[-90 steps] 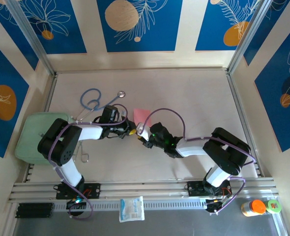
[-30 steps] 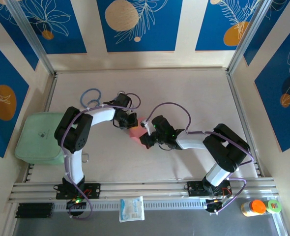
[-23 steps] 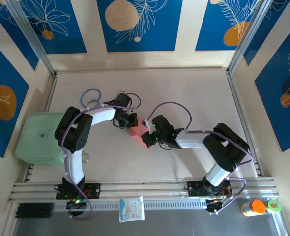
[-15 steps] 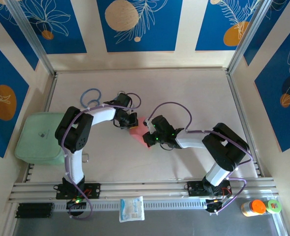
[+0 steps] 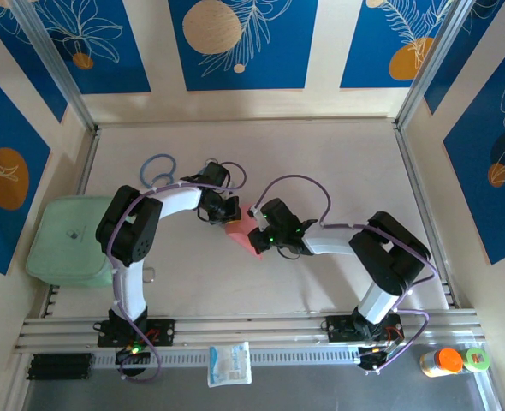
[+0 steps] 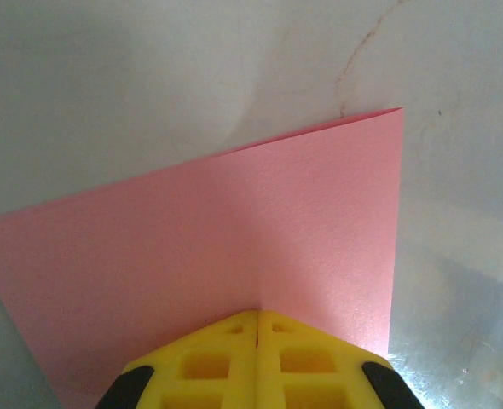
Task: Fold a paper plane with a square sheet of paper (pick it up from the middle)
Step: Third fold the triangle at the center of the table.
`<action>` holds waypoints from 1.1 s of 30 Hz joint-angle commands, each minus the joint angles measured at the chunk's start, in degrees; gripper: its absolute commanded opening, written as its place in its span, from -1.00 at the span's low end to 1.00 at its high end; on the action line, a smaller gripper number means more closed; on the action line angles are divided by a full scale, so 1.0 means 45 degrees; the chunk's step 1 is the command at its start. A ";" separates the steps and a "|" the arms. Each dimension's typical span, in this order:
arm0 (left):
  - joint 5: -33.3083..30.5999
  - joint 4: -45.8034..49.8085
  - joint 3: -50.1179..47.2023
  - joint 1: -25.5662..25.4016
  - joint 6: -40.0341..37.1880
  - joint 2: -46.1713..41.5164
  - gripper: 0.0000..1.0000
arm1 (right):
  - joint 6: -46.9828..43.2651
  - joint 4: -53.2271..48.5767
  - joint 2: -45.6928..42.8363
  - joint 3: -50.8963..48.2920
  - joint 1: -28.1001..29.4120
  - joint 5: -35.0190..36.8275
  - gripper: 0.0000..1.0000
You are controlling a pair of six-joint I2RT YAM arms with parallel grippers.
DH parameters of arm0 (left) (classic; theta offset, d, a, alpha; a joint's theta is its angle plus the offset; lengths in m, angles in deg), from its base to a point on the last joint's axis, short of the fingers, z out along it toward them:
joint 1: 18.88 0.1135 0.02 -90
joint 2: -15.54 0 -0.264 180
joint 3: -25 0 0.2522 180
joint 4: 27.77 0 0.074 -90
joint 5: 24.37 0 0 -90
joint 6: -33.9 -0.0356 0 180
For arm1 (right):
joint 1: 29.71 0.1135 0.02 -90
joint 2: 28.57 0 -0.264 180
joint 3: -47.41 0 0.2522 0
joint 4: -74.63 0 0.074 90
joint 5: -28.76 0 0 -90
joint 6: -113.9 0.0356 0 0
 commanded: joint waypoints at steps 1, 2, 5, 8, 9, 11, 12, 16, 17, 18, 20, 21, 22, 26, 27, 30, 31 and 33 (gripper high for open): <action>-0.0162 0.0606 -0.0050 -0.0211 -0.0223 0.0619 -0.95 | -0.0193 -0.0358 0.0212 0.0382 0.0039 0.0173 -1.00; -0.0148 0.0605 -0.0046 -0.0204 -0.0223 0.0638 -0.95 | -0.0155 -0.0381 0.0232 0.0394 0.0039 0.0201 -1.00; -0.0103 0.0578 -0.0056 -0.0228 -0.0234 0.0654 -0.95 | -0.0127 -0.0456 0.0305 0.0462 0.0040 0.0319 -1.00; -0.0083 0.0587 -0.0045 -0.0219 -0.0240 0.0671 -0.96 | -0.0147 -0.0597 0.0386 0.0578 0.0039 0.0484 -1.00; -0.0084 0.0588 -0.0042 -0.0220 -0.0237 0.0675 -0.96 | -0.0168 -0.0628 0.0404 0.0611 0.0039 0.0515 -1.00; -0.0064 0.0580 -0.0046 -0.0256 -0.0253 0.0677 -0.96 | -0.0190 -0.0636 0.0427 0.0639 0.0058 0.0554 -1.00; -0.0066 0.0586 -0.0038 -0.0256 -0.0253 0.0693 -0.96 | -0.0189 -0.0636 0.0446 0.0658 0.0059 0.0560 -1.00; -0.0064 0.0558 -0.0066 -0.0243 -0.0236 0.0690 -0.96 | -0.0182 -0.0712 0.0476 0.0687 0.0059 0.0640 -1.00; -0.0064 0.0551 -0.0068 -0.0259 -0.0220 0.0680 -0.96 | -0.0134 -0.0695 0.0466 0.0670 0.0094 0.0690 -1.00; -0.0069 0.0548 -0.0075 -0.0267 -0.0228 0.0684 -0.96 | -0.0131 -0.0653 0.0447 0.0649 0.0099 0.0709 -1.00; -0.0064 0.0539 -0.0086 -0.0269 -0.0208 0.0690 -0.96 | -0.0110 -0.0675 0.0441 0.0658 0.0096 0.0740 -1.00; -0.0064 0.0524 -0.0084 -0.0276 -0.0204 0.0693 -0.96 | -0.0118 -0.0690 0.0446 0.0655 0.0101 0.0752 -1.00; -0.0064 0.0528 -0.0072 -0.0273 -0.0216 0.0696 -0.96 | -0.0098 -0.0683 0.0462 0.0654 0.0110 0.0759 -1.00; -0.0045 0.0525 -0.0070 -0.0277 -0.0205 0.0663 -0.96 | -0.0110 -0.0754 0.0519 0.0701 0.0118 0.0755 -1.00; -0.0045 0.0516 -0.0075 -0.0275 -0.0211 0.0659 -0.96 | -0.0140 -0.0766 0.0543 0.0711 0.0118 0.0731 -1.00; -0.0031 0.0515 -0.0058 -0.0286 -0.0199 0.0679 -0.96 | -0.0114 -0.0756 0.0573 0.0727 0.0118 0.0713 -1.00; -0.0028 0.0526 -0.0074 -0.0286 -0.0186 0.0668 -0.96 | -0.0096 -0.0787 0.0566 0.0726 0.0137 0.0712 -1.00; -0.0042 0.0509 -0.0094 -0.0291 -0.0172 0.0677 -0.96 | -0.0063 -0.0795 0.0605 0.0728 0.0141 0.0767 -1.00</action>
